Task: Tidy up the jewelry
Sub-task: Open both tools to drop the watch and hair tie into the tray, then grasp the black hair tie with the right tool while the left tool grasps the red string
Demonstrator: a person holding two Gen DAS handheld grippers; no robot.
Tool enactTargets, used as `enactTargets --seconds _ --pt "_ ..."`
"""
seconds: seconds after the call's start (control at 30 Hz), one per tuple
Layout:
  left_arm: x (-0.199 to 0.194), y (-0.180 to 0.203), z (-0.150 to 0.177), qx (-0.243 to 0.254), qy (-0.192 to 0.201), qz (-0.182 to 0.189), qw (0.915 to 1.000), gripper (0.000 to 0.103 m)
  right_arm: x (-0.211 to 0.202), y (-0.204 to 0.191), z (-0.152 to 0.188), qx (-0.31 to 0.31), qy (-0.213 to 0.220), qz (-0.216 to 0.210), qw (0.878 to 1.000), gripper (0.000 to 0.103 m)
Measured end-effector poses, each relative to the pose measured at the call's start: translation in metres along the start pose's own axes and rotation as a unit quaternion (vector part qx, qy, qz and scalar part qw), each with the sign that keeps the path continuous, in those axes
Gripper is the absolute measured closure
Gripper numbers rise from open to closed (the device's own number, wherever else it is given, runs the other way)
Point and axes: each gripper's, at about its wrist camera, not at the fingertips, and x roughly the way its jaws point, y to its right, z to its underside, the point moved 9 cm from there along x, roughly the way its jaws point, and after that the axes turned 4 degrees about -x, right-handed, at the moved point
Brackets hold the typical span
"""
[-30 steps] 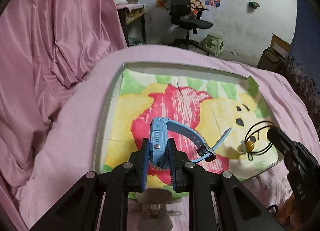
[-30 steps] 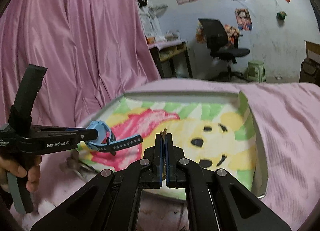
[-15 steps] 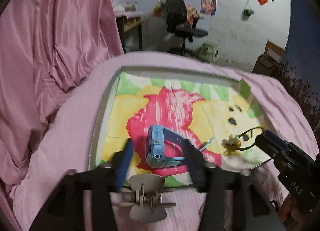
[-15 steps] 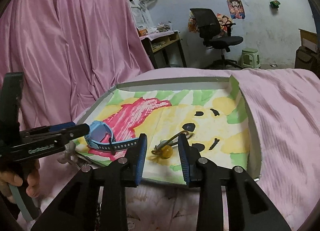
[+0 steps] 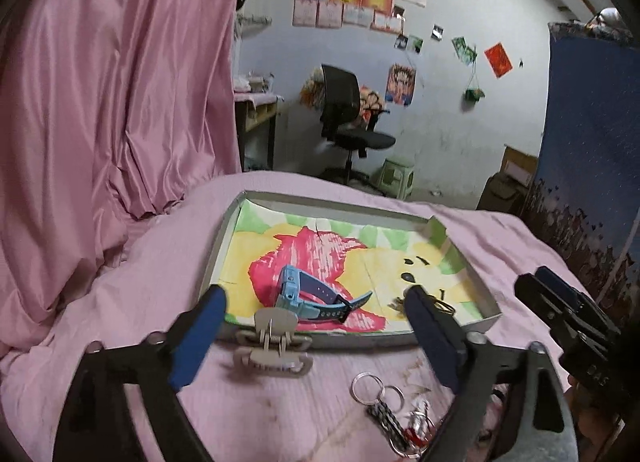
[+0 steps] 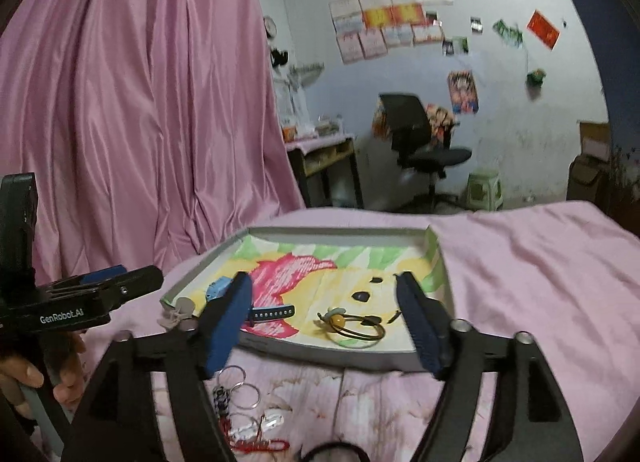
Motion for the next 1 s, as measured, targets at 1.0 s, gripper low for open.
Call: enactTargets --seconds 1.0 --pt "-0.03 0.012 0.082 0.035 -0.085 0.07 0.9933 0.016 -0.04 0.022 0.076 -0.022 -0.157 0.021 0.987 0.044"
